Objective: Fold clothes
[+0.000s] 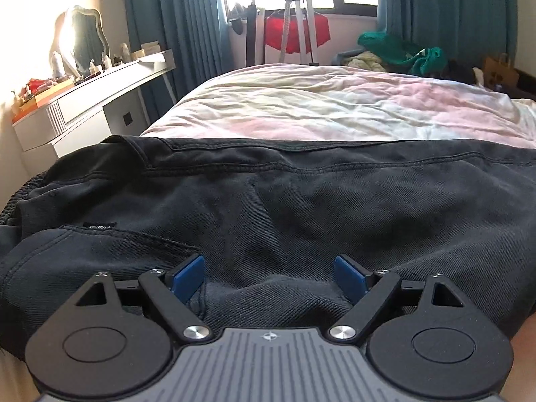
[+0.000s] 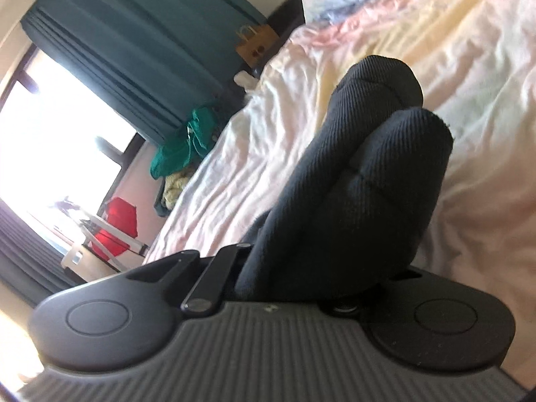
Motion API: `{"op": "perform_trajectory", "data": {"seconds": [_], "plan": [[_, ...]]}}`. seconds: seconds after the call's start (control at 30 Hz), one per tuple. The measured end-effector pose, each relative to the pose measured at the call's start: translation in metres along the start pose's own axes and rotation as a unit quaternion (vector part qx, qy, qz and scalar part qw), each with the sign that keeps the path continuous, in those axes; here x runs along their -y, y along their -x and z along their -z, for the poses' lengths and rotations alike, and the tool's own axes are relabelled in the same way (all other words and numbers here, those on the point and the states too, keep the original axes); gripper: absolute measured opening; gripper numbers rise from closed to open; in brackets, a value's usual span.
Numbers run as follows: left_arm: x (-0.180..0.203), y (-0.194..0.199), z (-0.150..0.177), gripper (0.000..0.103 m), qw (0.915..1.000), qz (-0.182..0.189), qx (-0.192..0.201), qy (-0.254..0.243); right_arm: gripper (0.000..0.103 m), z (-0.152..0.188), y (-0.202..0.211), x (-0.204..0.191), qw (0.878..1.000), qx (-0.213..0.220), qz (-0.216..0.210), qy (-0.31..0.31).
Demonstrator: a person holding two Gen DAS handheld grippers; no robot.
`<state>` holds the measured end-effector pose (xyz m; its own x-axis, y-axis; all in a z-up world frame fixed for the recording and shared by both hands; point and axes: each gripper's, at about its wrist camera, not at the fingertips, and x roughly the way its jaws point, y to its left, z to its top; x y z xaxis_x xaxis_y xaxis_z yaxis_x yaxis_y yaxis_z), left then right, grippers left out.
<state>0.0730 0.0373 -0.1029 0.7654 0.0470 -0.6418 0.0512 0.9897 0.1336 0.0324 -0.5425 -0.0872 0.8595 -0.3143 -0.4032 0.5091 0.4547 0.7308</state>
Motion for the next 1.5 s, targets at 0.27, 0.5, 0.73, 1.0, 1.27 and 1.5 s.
{"op": "perform_trajectory", "data": {"seconds": [0.27,0.5,0.73,1.0,1.27,1.5], "plan": [[-0.004,0.0,-0.003,0.087,0.9999,0.006,-0.01,0.007,0.01,-0.005,0.014,-0.017,0.998,0.031,-0.007,0.049],[-0.005,-0.005,-0.004,0.088,0.9998,0.013,-0.017,0.004,0.01,-0.009,0.025,-0.037,0.988,0.053,-0.013,0.147],[-0.011,-0.007,-0.008,0.088,0.9991,0.031,-0.024,0.018,0.01,-0.005,0.045,-0.104,0.952,0.093,-0.037,0.29],[-0.033,0.004,-0.018,0.087,0.9943,0.058,-0.018,0.087,0.01,0.055,0.078,-0.226,0.827,0.122,-0.123,0.535],[-0.099,0.053,-0.035,0.087,0.9794,0.041,0.056,0.19,0.01,0.212,0.107,-0.272,0.71,0.062,-0.224,0.665],[-0.125,0.048,-0.033,0.087,0.9772,0.014,0.039,0.208,0.01,0.343,0.098,-0.205,0.644,-0.064,-0.217,0.731]]}}
